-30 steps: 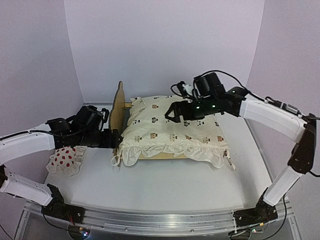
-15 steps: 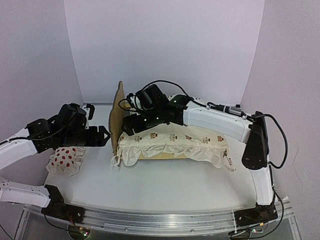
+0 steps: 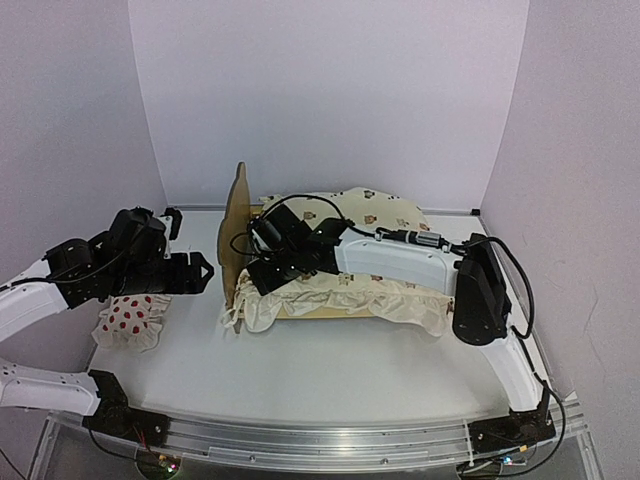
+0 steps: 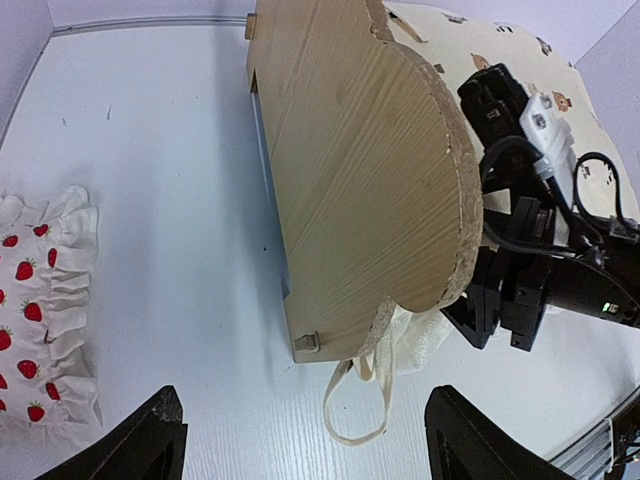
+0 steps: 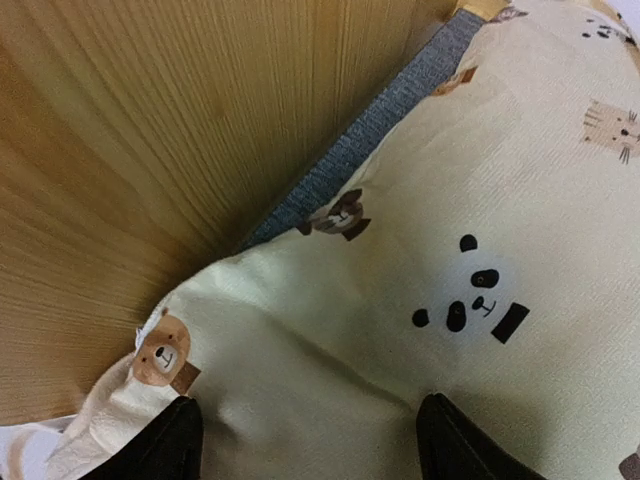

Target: Set up the pet bed

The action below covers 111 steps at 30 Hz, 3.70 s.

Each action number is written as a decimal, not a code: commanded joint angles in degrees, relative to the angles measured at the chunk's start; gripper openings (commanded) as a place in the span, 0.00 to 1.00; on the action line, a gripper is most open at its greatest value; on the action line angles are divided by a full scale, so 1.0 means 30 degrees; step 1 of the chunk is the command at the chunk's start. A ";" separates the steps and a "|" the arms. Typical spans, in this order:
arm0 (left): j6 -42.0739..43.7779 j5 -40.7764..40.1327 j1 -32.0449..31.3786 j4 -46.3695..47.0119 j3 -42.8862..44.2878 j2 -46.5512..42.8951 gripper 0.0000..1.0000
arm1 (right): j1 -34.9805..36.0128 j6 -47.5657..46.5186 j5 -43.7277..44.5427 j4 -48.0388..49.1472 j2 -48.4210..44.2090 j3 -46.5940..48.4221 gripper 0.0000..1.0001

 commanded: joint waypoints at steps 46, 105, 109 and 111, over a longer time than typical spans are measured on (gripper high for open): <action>0.4045 0.1550 -0.3564 0.2631 0.7925 0.7481 0.50 | -0.3699 -0.2519 -0.1306 0.0761 -0.9405 -0.4427 0.00; 0.4030 -0.0784 -0.3564 0.0354 1.2056 1.0430 0.00 | -0.4469 -0.1099 -0.4682 0.0903 -1.2898 -0.5878 0.00; 0.4439 -0.0134 -0.3572 0.0313 1.2865 1.0496 0.00 | -0.4486 -0.1006 -0.5164 0.0184 -1.2684 -0.4470 0.00; 0.4580 0.0026 -0.3564 0.0176 1.3261 1.0645 0.00 | -0.4470 -0.1044 -0.5131 -0.0128 -1.2597 -0.4027 0.00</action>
